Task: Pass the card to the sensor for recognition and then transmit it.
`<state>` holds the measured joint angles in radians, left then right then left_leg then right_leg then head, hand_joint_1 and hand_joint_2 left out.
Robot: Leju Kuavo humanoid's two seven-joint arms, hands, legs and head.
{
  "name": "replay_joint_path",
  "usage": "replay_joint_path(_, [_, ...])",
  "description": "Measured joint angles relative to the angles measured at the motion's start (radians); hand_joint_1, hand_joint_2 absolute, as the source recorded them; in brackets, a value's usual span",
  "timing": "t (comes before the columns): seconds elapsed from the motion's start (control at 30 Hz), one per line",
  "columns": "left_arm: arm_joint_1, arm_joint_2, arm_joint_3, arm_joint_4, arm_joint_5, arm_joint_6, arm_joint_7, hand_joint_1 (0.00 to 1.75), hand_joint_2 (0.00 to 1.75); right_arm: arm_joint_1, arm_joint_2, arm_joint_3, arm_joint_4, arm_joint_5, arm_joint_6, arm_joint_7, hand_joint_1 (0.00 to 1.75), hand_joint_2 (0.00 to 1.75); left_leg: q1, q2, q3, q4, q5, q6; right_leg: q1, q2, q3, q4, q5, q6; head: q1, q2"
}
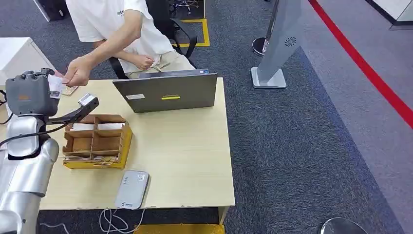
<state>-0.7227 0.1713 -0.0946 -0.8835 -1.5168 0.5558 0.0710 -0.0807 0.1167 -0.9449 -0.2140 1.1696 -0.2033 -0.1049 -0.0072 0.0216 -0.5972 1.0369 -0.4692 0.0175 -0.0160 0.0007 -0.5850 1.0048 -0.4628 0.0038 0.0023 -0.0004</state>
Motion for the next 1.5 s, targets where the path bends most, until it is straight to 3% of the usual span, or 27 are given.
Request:
replay_joint_path(0.6, [0.101,-0.003,0.003,-0.135,0.044,-0.020,-0.034,0.00,1.75,0.004,0.000,-0.001,0.001,-0.012,-0.002,0.000,0.00,1.75,0.000,0.000,0.000,0.000,0.000,0.000,0.000,0.000,0.000,0.000,0.000,0.000,0.000,0.000])
replay_joint_path(0.8, [0.229,-0.021,0.003,-0.316,0.102,-0.064,-0.067,0.00,1.75,0.006,0.000,-0.010,0.001,-0.027,-0.004,0.001,0.00,1.75,0.000,0.000,0.000,0.000,-0.001,0.000,0.000,0.000,-0.001,0.000,0.000,0.000,0.000,0.000])
replay_joint_path(0.97, [0.399,-0.053,-0.023,-0.553,0.129,-0.107,-0.080,0.00,1.75,0.011,0.000,-0.031,0.001,-0.057,-0.008,0.000,0.00,1.75,-0.001,0.002,0.000,0.000,-0.002,0.001,0.000,0.001,-0.001,0.000,-0.001,0.001,0.000,0.000])
replay_joint_path(1.1, [0.565,-0.060,-0.075,-0.748,0.113,-0.104,-0.082,0.00,1.75,0.019,0.002,-0.055,0.001,-0.075,-0.017,0.008,0.00,1.75,-0.001,0.002,0.000,0.000,-0.004,0.000,-0.001,0.002,-0.001,-0.001,-0.002,0.002,0.000,0.000])
replay_joint_path(1.37, [0.591,-0.060,-0.086,-0.777,0.113,-0.103,-0.082,0.00,1.75,0.019,0.003,-0.061,0.001,-0.075,-0.018,0.008,0.00,1.75,-0.001,0.002,0.000,0.000,-0.004,0.000,-0.001,0.002,-0.001,-0.001,-0.002,0.001,0.000,0.000])
replay_joint_path(1.47, [0.694,-0.060,-0.126,-0.881,0.115,-0.109,-0.080,0.00,1.75,0.022,0.005,-0.073,0.001,-0.079,-0.018,0.006,0.00,1.75,-0.001,0.002,0.000,0.000,-0.005,0.001,0.000,0.002,-0.001,-0.001,-0.003,0.002,0.000,0.000])
replay_joint_path(1.5, [0.734,-0.060,-0.144,-0.912,0.123,-0.147,-0.071,0.00,1.75,0.022,0.008,-0.085,-0.001,-0.079,-0.019,0.003,0.00,1.75,0.000,0.002,0.000,0.000,-0.005,0.001,0.000,0.001,-0.001,-0.001,-0.003,0.002,0.000,0.000])
